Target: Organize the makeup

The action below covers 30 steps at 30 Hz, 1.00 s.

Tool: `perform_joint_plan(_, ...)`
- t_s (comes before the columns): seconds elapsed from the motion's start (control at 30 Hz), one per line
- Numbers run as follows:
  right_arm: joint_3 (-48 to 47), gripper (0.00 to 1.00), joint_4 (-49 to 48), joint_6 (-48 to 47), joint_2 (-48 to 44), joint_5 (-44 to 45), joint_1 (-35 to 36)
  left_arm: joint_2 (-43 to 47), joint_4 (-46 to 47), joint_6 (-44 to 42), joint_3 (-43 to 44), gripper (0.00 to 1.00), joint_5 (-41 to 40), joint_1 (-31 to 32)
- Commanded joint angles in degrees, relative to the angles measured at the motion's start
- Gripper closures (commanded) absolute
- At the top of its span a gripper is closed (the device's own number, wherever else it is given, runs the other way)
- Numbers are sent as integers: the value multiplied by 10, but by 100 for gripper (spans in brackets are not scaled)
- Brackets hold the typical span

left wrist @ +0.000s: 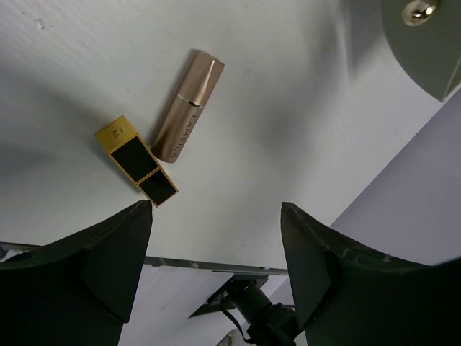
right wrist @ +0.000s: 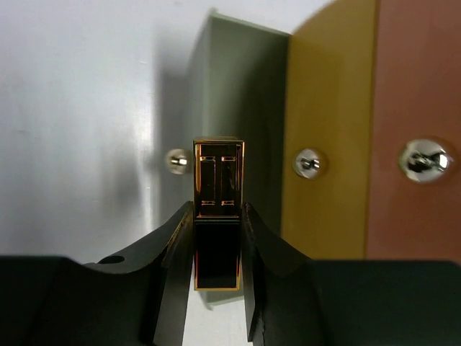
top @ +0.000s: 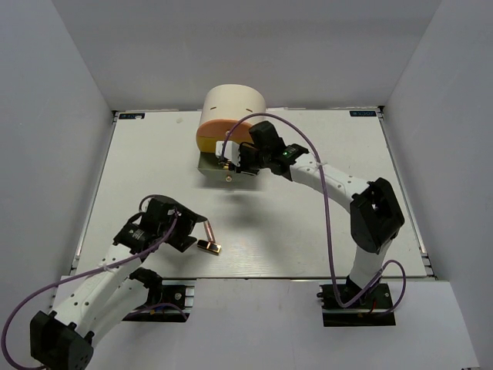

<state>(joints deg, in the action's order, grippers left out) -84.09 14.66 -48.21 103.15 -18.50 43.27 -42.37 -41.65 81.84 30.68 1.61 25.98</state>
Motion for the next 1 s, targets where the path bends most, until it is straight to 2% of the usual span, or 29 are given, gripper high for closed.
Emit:
perform_joint_plan(0.0,-34,100,-40,0,23,52,-12,-8,0,27,-11,18,26,-2)
perform_joint_plan(0.07,-48,100,-43,-10,41,59,-16,-24,0,27,-9,18,33,3)
perform_joint_plan(0.13,-59,96,-35,-15,51,61,-20,-39,1,25,-5,18,36,3)
perform_joint_plan(0.17,-63,92,-33,-16,56,62,-20,-45,1,25,-2,18,34,8)
perform_joint_plan(0.2,-69,83,-30,-19,65,63,-21,-48,-1,25,1,18,36,8)
perform_joint_plan(0.47,-80,51,-17,-18,84,54,-29,-57,-21,25,3,18,45,8)
perform_joint_plan(0.7,-65,44,-12,-1,64,35,-33,-95,-38,25,7,18,59,8)
perform_joint_plan(0.97,-20,57,-41,59,-8,-16,-45,-205,-58,8,49,23,68,8)
